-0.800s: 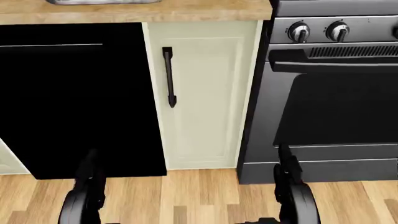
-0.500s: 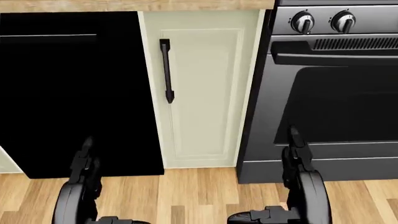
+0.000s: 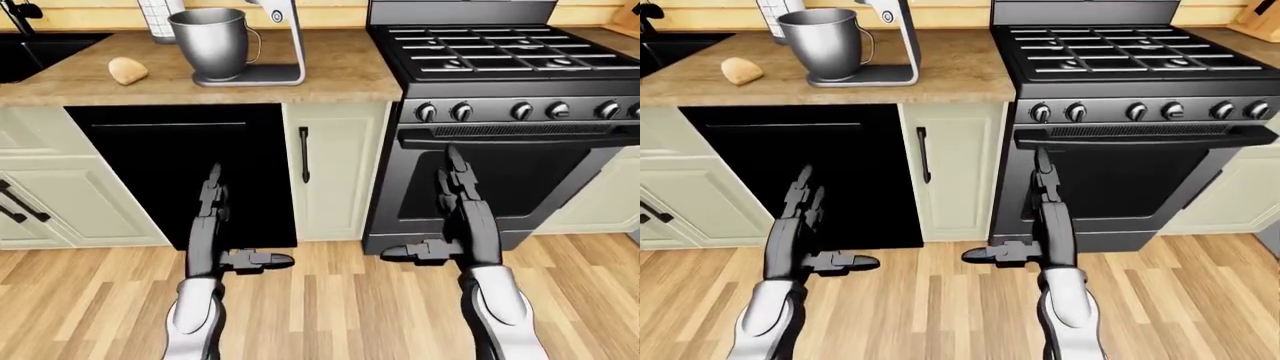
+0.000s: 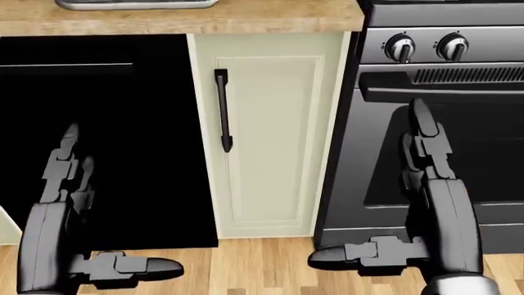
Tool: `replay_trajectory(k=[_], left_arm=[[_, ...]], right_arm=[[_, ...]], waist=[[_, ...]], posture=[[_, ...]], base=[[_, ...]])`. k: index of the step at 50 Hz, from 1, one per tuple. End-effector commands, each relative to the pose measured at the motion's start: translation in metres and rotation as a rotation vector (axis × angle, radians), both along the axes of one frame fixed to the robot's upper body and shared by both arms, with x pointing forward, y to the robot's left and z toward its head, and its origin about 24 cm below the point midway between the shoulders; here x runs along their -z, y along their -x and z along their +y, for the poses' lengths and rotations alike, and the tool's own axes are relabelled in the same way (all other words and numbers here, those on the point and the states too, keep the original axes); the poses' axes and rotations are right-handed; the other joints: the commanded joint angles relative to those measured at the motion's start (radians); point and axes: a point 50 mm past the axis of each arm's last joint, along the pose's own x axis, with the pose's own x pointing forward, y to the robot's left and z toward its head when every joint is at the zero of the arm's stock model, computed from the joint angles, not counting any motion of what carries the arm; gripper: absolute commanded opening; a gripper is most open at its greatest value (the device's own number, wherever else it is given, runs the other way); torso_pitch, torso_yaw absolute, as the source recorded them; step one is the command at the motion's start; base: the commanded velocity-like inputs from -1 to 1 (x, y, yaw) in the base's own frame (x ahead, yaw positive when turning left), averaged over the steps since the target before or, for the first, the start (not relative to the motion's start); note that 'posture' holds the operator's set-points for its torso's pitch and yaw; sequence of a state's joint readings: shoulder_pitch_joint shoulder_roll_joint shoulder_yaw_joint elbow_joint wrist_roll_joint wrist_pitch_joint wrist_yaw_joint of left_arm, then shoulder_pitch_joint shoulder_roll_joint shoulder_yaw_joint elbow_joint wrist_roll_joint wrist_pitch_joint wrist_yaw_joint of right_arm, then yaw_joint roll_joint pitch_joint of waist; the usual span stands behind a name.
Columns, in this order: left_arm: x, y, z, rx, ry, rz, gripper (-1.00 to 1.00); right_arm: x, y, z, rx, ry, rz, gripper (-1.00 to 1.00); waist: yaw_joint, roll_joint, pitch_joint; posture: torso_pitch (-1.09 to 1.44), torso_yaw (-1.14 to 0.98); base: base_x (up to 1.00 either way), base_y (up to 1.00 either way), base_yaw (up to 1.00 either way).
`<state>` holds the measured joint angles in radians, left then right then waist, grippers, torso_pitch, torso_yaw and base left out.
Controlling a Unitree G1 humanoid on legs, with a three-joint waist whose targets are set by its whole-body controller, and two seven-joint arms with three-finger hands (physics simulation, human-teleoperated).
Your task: Place the bread in the stand mixer bowl.
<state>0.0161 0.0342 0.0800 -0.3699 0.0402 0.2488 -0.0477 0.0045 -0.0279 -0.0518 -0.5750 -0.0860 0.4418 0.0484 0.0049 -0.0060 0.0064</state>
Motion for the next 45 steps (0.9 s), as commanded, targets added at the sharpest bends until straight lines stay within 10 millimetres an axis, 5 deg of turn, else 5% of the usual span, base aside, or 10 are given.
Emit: replay_trajectory(k=[1,19,20,22,28,31,34,36,41,45], left_arm=[[-0.017,0.001,0.000,0.000,-0.008,-0.078,1.00],[-0.035,0.002,0.006,-0.020,-0.011,-0.123,1.00],[-0.035,0.002,0.007,-0.020,-0.011,-0.124,1.00],[-0.036,0.002,0.007,-0.023,-0.012,-0.128,1.00],[-0.037,0.001,0.009,-0.029,-0.013,-0.132,1.00],[-0.037,0.002,0.009,-0.028,-0.013,-0.134,1.00],[-0.033,0.001,0.009,-0.029,-0.018,-0.129,1.00],[-0.034,0.001,0.009,-0.030,-0.020,-0.131,1.00],[-0.034,0.000,0.010,-0.035,-0.021,-0.130,1.00],[-0.036,0.000,0.010,-0.036,-0.022,-0.135,1.00]], right_arm=[[-0.017,0.003,0.000,0.000,0.011,-0.081,1.00],[-0.027,0.007,-0.001,0.042,0.075,-0.079,1.00],[-0.027,0.006,-0.001,0.043,0.077,-0.077,1.00],[-0.028,0.006,-0.001,0.046,0.083,-0.074,1.00],[-0.028,0.006,-0.001,0.051,0.089,-0.072,1.00],[-0.028,0.007,-0.001,0.053,0.090,-0.073,1.00],[-0.028,0.007,-0.001,0.053,0.092,-0.073,1.00],[-0.028,0.007,-0.001,0.054,0.093,-0.071,1.00],[-0.028,0.006,0.000,0.050,0.092,-0.073,1.00],[-0.029,0.006,0.000,0.046,0.090,-0.076,1.00]], waist=[[0.000,0.001,-0.014],[0.001,0.003,-0.006],[-0.001,0.007,-0.021],[-0.003,0.008,0.000],[-0.007,0.031,0.010],[-0.008,0.014,0.010],[-0.014,-0.032,0.015],[-0.013,-0.009,0.013],[-0.007,-0.002,0.009],[-0.008,0.063,0.016]], posture=[[0.00,0.00],[0.00,0.00],[0.00,0.00],[0.00,0.00],[0.00,0.00],[0.00,0.00],[0.00,0.00],[0.00,0.00],[0.00,0.00],[0.00,0.00]], base=[[0.00,0.00,0.00],[0.00,0.00,0.00],[0.00,0.07,0.00],[0.00,0.08,0.00],[0.00,0.09,0.00],[0.00,0.09,0.00],[0.00,0.10,0.00],[0.00,0.09,0.00],[0.00,0.10,0.00],[0.00,0.10,0.00]])
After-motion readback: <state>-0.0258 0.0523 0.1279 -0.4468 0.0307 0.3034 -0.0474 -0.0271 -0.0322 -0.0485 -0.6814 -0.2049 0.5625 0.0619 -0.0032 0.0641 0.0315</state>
